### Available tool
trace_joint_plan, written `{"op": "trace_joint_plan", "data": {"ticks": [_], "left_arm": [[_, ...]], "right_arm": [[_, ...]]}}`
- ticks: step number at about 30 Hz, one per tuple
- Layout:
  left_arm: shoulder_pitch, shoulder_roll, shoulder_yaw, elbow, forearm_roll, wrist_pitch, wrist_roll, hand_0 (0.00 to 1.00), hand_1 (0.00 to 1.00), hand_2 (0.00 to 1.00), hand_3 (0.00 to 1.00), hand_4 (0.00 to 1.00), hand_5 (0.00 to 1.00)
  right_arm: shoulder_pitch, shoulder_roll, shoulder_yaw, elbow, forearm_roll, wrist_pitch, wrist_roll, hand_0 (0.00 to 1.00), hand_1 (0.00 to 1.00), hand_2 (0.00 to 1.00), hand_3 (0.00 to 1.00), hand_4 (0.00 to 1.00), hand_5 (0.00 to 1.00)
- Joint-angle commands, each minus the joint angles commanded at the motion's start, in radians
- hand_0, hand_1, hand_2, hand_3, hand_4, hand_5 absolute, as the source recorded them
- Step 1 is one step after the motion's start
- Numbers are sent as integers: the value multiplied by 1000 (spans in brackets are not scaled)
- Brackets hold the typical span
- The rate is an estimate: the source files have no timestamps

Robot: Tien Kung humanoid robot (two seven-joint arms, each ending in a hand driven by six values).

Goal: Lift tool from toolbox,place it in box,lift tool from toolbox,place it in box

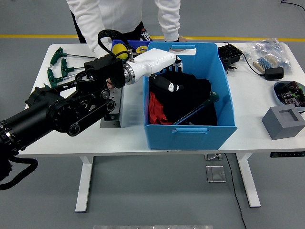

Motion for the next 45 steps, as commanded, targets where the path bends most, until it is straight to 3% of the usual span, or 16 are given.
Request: {"op": "trace_joint_plan", "data": {"ticks": [5,9,19,26,27,31,32,33,38,39,45], "left_arm": [[-1,9,-34,25,16,32,12,430,551,612,610,794,492],[9,25,-62,18,58,26,22,437,558,633,613,805,503],[34,90,-142,-18,207,-43,57,439,560,631,610,816,515],[45,129,-163,-11,246,-96,62,464,593,653,627,840,538],[47,134,-161,-6,258,-103,59,556,637,689,648,911,535],[58,143,-157,7,295,-112,53,556,637,689,648,911,535],[63,145,-157,9,311,-113,48,556,637,689,648,911,535],[67,146,-157,12,327,-113,44,600,669,720,709,998,511],[82,149,-155,25,374,-85,33,600,669,720,709,998,511],[84,150,-155,26,378,-79,32,604,676,722,756,998,477],[107,156,-176,22,428,-27,49,572,645,701,783,998,463]], "right_arm": [[1,-1,-2,0,6,-5,3,631,617,704,542,805,586],[-2,-1,4,0,6,-9,5,632,615,702,541,804,590],[-13,2,29,0,-7,-8,2,626,615,702,542,804,590],[-19,5,44,0,-20,-7,-1,626,614,702,542,805,589],[-20,6,46,0,-22,-6,-2,625,613,702,541,804,588],[-23,8,51,0,-27,-6,-4,625,613,702,541,804,588],[-24,8,52,0,-27,-6,-4,625,613,702,541,804,588],[-25,9,52,0,-28,-6,-5,624,613,701,542,804,587],[-28,11,54,0,-30,-6,-7,624,613,701,542,804,587],[-29,12,55,0,-31,-7,-7,621,614,701,541,803,585],[-33,16,62,0,-42,-7,-12,621,615,700,540,803,584]]}}
